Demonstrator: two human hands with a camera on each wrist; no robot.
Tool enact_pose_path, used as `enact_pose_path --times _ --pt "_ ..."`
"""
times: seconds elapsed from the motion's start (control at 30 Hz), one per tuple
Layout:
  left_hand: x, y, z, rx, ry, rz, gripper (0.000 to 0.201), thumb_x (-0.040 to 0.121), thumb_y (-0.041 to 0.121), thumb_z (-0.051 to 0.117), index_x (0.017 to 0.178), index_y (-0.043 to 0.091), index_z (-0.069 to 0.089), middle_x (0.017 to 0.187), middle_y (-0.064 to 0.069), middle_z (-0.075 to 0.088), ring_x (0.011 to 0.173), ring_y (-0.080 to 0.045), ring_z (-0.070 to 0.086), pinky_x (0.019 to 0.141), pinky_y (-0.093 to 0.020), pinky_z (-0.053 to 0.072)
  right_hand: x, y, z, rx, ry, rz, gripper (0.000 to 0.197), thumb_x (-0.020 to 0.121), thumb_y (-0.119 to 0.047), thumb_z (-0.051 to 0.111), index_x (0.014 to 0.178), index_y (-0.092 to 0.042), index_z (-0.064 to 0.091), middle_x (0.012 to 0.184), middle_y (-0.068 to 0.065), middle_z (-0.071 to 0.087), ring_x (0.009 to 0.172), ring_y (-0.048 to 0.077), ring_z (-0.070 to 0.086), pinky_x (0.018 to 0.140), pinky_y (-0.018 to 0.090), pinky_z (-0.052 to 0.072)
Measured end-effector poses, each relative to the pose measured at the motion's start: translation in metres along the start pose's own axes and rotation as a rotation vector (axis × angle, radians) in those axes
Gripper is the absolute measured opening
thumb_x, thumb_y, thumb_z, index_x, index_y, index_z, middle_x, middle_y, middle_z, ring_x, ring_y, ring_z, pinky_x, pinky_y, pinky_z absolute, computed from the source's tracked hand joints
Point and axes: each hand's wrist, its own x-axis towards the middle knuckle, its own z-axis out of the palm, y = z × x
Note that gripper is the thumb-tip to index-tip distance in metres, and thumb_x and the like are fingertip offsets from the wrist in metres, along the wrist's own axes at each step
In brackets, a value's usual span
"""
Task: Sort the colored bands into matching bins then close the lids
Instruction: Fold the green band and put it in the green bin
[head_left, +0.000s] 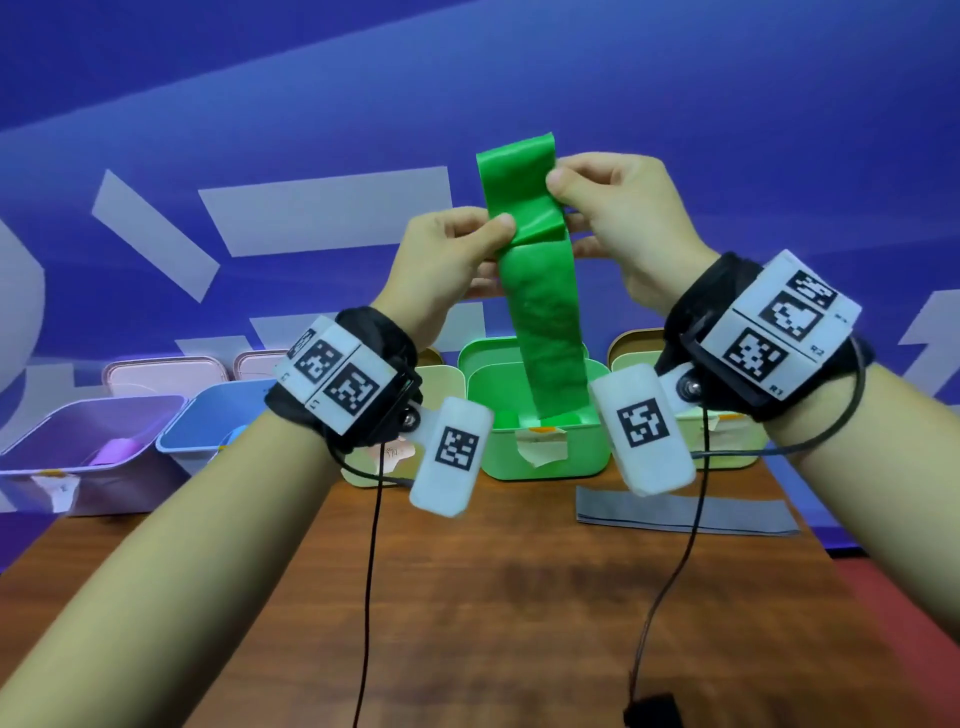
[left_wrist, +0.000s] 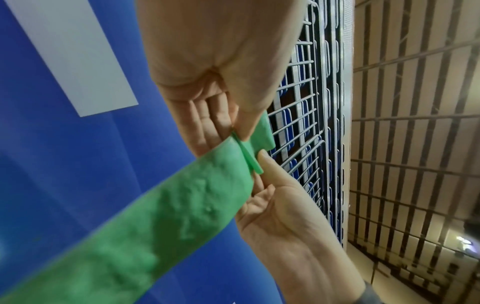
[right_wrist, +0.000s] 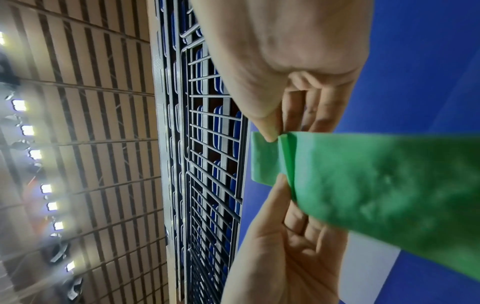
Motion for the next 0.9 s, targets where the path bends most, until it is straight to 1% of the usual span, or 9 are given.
enact_pose_path --times 0.13,0.2,0.33,0.4,0.63,0.7,0.77,0.83,0.9 --pt "-0.003 -0.002 -0.001 0.09 0.004 -0.02 0.018 0.094 0.014 0.055 0.078 0.013 0.064 0.062 0.005 0.066 0.053 -0.006 0.062 0.057 -0.021 0.053 0.001 0.002 -0.007 -0.142 -0.11 0.042 0.032 0.088 -0.023 0.059 0.119 -0.021 0.055 0.092 -0.007 0.062 0.082 0.004 0.06 0.071 0.025 0.053" --pt "-0.005 -0.002 -0.001 0.152 0.001 0.002 0.019 0.093 0.014 0.056 0.076 0.015 0.064 0.058 0.006 0.062 0.049 -0.004 0.058 0.052 -0.019 0.051 0.002 0.003 -0.01 -0.193 -0.117 0.037 0.04 0.086 -0.027 0.064 0.123 -0.02 0.052 0.095 -0.005 0.058 0.089 0.005 0.059 0.07 0.023 0.051" --pt "-0.01 -0.002 0.0 0.201 -0.037 0.01 0.018 0.094 0.013 0.054 0.077 0.016 0.061 0.069 0.001 0.063 0.052 -0.004 0.061 0.051 -0.02 0.051 0.0 0.003 -0.009 -0.163 -0.062 -0.031 0.013 0.085 -0.009 0.063 0.095 -0.018 0.062 0.08 -0.002 0.059 0.068 0.003 0.057 0.057 0.015 0.047" --pt "-0.014 -0.002 0.002 0.175 -0.093 -0.019 0.017 0.095 0.013 0.051 0.081 0.016 0.058 0.069 0.005 0.065 0.056 -0.005 0.065 0.055 -0.02 0.053 0.001 0.001 -0.01 -0.111 -0.058 -0.053 0.016 0.085 -0.003 0.062 0.085 -0.02 0.061 0.077 -0.002 0.06 0.064 0.001 0.059 0.055 0.015 0.048" --pt "-0.012 -0.009 0.007 0.045 -0.105 -0.118 0.014 0.095 0.014 0.051 0.101 0.015 0.063 0.073 0.002 0.067 0.056 -0.01 0.063 0.055 -0.02 0.051 -0.002 -0.003 -0.016 -0.102 -0.067 -0.128 0.021 0.083 0.0 0.062 0.081 -0.021 0.061 0.077 -0.003 0.062 0.065 -0.001 0.059 0.056 0.016 0.049" --pt "-0.011 -0.011 0.006 -0.045 -0.133 -0.167 0.019 0.095 0.013 0.05 0.108 0.015 0.064 0.082 0.001 0.069 0.065 -0.011 0.065 0.061 -0.021 0.053 -0.005 0.0 -0.02 -0.132 -0.064 -0.148 0.022 0.082 -0.001 0.063 0.08 -0.022 0.061 0.077 -0.003 0.062 0.067 0.002 0.059 0.059 0.017 0.05" --pt "-0.01 -0.011 0.006 -0.131 -0.161 -0.235 0.023 0.096 0.011 0.047 0.115 0.013 0.061 0.078 0.004 0.069 0.063 -0.007 0.064 0.058 -0.017 0.052 -0.007 0.003 -0.025 -0.184 -0.065 -0.159 0.024 0.082 -0.002 0.065 0.079 -0.025 0.061 0.076 -0.002 0.06 0.07 0.008 0.055 0.058 0.018 0.047" --pt "-0.01 -0.01 0.007 -0.218 -0.196 -0.322 0.026 0.098 0.007 0.041 0.115 0.013 0.059 0.073 0.005 0.068 0.061 -0.004 0.062 0.055 -0.016 0.053 -0.009 0.008 -0.029 -0.205 -0.067 -0.159 0.026 0.081 -0.001 0.065 0.077 -0.026 0.06 0.074 0.0 0.058 0.072 0.012 0.052 0.055 0.016 0.044" --pt "-0.008 -0.007 0.008 -0.361 -0.198 -0.414 0.029 0.097 0.001 0.037 0.107 0.01 0.062 0.078 0.001 0.071 0.068 -0.007 0.066 0.067 -0.019 0.057 -0.011 0.012 -0.03 -0.212 -0.07 -0.155 0.026 0.081 0.0 0.065 0.078 -0.026 0.06 0.071 -0.002 0.059 0.072 0.011 0.053 0.054 0.014 0.042"
